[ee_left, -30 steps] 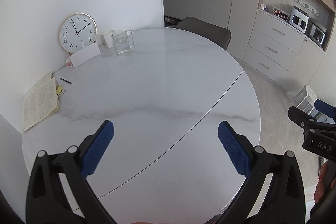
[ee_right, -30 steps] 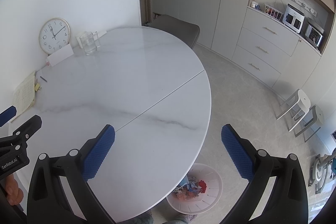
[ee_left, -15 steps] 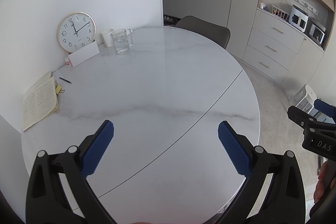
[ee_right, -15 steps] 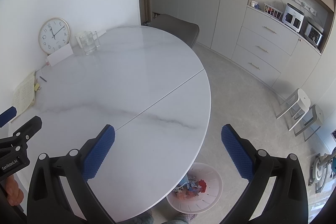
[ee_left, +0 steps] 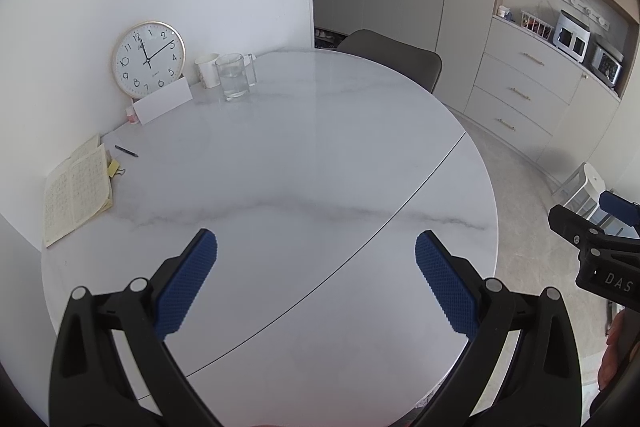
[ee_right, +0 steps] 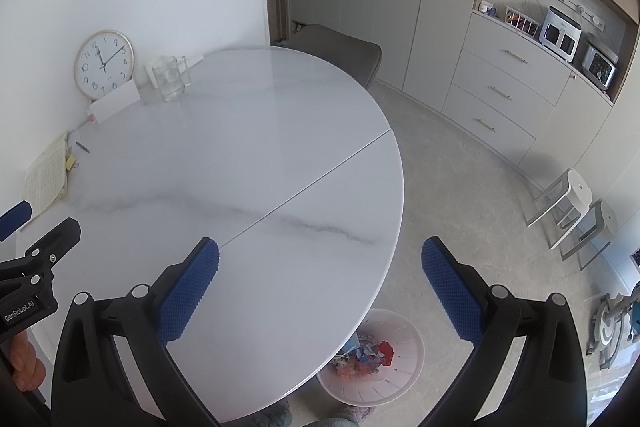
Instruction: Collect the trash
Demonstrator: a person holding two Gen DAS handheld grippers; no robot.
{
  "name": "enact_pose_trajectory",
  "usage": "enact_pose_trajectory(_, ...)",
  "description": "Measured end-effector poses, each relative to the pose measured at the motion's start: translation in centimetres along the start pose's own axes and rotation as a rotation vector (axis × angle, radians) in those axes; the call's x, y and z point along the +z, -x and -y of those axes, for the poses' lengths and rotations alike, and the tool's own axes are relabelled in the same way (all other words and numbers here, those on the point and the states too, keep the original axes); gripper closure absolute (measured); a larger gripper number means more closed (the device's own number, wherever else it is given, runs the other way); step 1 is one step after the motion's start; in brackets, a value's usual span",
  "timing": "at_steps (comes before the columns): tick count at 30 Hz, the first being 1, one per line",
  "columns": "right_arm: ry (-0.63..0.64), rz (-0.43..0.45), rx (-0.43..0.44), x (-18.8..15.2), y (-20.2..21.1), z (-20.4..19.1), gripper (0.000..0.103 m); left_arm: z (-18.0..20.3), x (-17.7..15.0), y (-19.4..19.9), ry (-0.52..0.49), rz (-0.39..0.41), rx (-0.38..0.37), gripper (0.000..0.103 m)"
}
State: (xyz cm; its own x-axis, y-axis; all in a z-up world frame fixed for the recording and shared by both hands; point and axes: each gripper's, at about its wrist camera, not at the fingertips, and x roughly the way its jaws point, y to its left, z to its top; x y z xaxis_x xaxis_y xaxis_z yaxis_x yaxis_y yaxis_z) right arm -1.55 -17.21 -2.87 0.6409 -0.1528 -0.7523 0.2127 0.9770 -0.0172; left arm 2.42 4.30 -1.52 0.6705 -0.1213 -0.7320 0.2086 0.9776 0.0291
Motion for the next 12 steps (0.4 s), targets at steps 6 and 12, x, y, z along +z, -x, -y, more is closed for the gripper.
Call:
enact_pose_trajectory(6, 0.007, 0.000, 0.003, -0.06, -0.09, 0.06, 0.002, -0.05, 0.10, -0.15, 0.001, -0.017, -0.005, 0.008)
enact_pose_trajectory(12, 0.011, -0.007, 0.005, -0.07, -0.24, 0.04, 0.002, -0.26, 0.09, -0.27, 0.005, -0.021, -0.006, 0.008)
